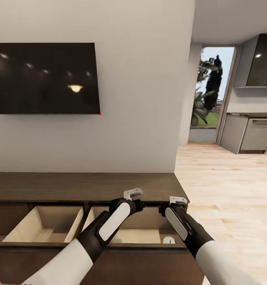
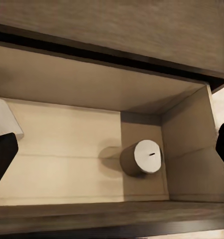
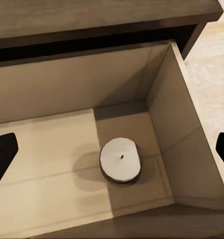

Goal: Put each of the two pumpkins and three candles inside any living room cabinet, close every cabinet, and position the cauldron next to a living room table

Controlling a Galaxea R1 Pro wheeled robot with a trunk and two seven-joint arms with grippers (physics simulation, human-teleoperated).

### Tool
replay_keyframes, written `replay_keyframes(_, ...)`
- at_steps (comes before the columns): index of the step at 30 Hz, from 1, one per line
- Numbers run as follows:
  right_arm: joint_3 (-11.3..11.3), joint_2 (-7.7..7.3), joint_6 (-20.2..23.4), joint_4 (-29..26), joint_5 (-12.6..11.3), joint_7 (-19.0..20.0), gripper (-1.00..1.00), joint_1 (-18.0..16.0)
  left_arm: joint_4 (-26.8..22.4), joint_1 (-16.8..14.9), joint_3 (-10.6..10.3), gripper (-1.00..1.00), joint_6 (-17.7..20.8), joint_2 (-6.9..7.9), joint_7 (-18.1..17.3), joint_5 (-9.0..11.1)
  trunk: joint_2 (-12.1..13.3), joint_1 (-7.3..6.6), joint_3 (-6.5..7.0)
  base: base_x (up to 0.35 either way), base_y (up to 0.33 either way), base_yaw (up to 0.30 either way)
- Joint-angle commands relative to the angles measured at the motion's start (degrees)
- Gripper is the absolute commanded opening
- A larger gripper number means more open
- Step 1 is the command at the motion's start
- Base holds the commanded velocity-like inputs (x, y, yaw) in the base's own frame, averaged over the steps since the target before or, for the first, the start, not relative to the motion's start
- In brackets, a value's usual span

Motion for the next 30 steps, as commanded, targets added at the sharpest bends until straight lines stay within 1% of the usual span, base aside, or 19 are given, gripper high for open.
replay_keyframes(1, 0.2, -0.03, 0.1, -0.1, -0.5, -0.5, 1.00, -0.1, -0.1, -0.1, -0.1, 1.00, 0.1, 0.01, 0.5, 0.4, 0.4, -0.24, 0.12, -0.127, 0.000, 0.000)
replay_keyframes(11, 0.2, -0.03, 0.1, -0.1, -0.5, -0.5, 1.00, -0.1, -0.1, -0.1, -0.1, 1.00, 0.1, 0.00, 0.5, 0.4, 4.4, -2.44, 1.91, -0.247, 0.000, 0.000)
replay_keyframes(20, 0.2, -0.03, 0.1, -0.1, -0.5, -0.6, 1.00, -0.1, -0.1, -0.1, -0.1, 1.00, 0.1, 0.01, 0.5, 0.4, 8.0, -4.42, 3.53, -0.032, 0.000, 0.008)
replay_keyframes(24, 0.2, -0.03, 0.1, -0.1, -0.5, -0.6, 1.00, -0.1, -0.1, -0.1, -0.1, 1.00, 0.1, 0.01, 0.5, 0.4, 9.6, -5.30, 4.24, -0.002, 0.000, 0.146)
replay_keyframes(30, 0.2, -0.03, 0.1, -0.1, -0.5, -0.6, 1.00, -0.1, -0.1, -0.1, -0.1, 1.00, 0.1, 0.08, 0.5, 0.4, 12.0, -6.61, 5.32, 0.000, 0.000, 0.258)
